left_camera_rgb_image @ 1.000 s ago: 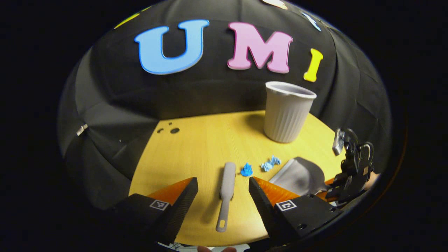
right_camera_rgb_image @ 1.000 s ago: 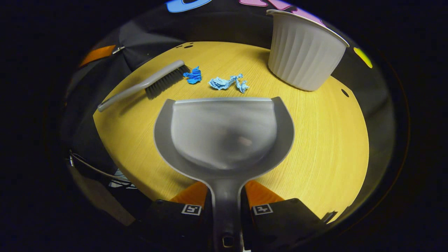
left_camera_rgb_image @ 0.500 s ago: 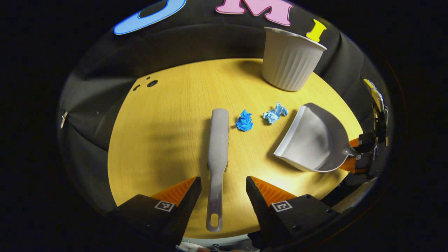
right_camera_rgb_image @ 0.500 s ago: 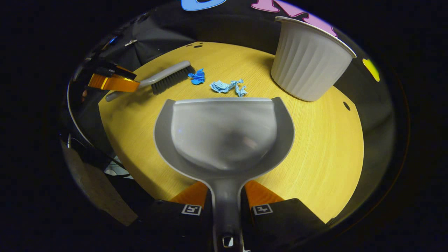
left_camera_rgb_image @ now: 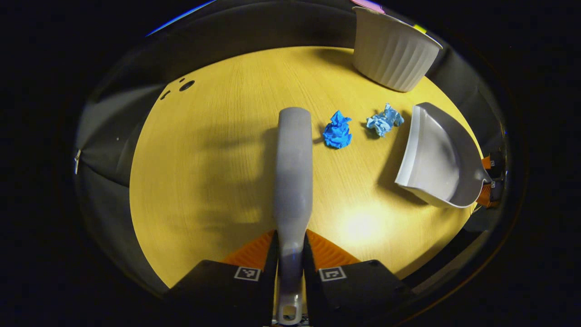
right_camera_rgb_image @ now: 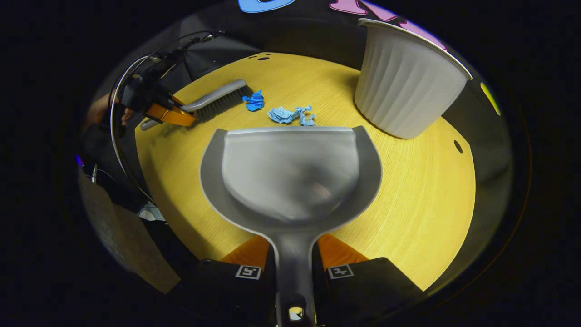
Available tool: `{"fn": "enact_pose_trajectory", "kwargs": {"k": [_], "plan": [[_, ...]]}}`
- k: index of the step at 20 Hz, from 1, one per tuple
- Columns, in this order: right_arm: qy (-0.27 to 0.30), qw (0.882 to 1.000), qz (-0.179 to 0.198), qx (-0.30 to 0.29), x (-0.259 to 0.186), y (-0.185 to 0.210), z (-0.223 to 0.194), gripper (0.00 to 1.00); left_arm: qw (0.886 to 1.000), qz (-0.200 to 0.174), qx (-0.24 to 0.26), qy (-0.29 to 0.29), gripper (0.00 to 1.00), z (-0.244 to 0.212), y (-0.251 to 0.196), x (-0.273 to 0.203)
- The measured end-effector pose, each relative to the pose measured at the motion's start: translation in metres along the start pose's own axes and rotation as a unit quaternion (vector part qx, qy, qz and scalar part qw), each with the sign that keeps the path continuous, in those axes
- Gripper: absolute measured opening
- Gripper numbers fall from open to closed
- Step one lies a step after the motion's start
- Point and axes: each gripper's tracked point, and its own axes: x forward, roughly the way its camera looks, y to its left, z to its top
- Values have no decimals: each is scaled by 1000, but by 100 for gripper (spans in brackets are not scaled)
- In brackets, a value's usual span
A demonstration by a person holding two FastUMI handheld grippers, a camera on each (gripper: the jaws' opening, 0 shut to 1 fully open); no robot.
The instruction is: Pick up the small broom and dustpan from the desktop, sweep the trash into the dustpan with the broom, and then empty the trash into the garbage bin.
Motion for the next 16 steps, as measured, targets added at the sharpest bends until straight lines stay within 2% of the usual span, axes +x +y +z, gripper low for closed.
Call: {"fn": "enact_pose_trajectory", "kwargs": {"k": [1, 2, 4, 6, 7, 9, 13, 16], "plan": [[1, 1000, 1, -5, 2, -2, 1, 38, 1000, 1, 0, 3, 31, 0, 0, 4], [3, 1000, 4, -8, 2, -2, 1, 38, 1000, 0, -1, 7, 34, 1, 0, 6], [7, 1000, 11, -16, 4, -3, 1, 38, 1000, 2, 6, 6, 29, 6, 2, 6], [14, 1000, 15, -21, 5, -4, -2, 38, 1000, 9, 22, 4, 30, 14, 6, 7], [16, 999, 18, -22, 7, -4, -3, 38, 1000, 8, 28, 3, 26, 18, 5, 8], [20, 999, 21, -23, 8, -6, -3, 38, 999, 5, 36, -1, 24, 28, 5, 11], [25, 999, 31, -19, 14, -7, -2, 38, 998, 11, 68, -10, 24, 56, 4, 19], [25, 999, 35, -23, 13, -7, -1, 38, 995, 2, 97, -12, 23, 75, -12, 24]]}}
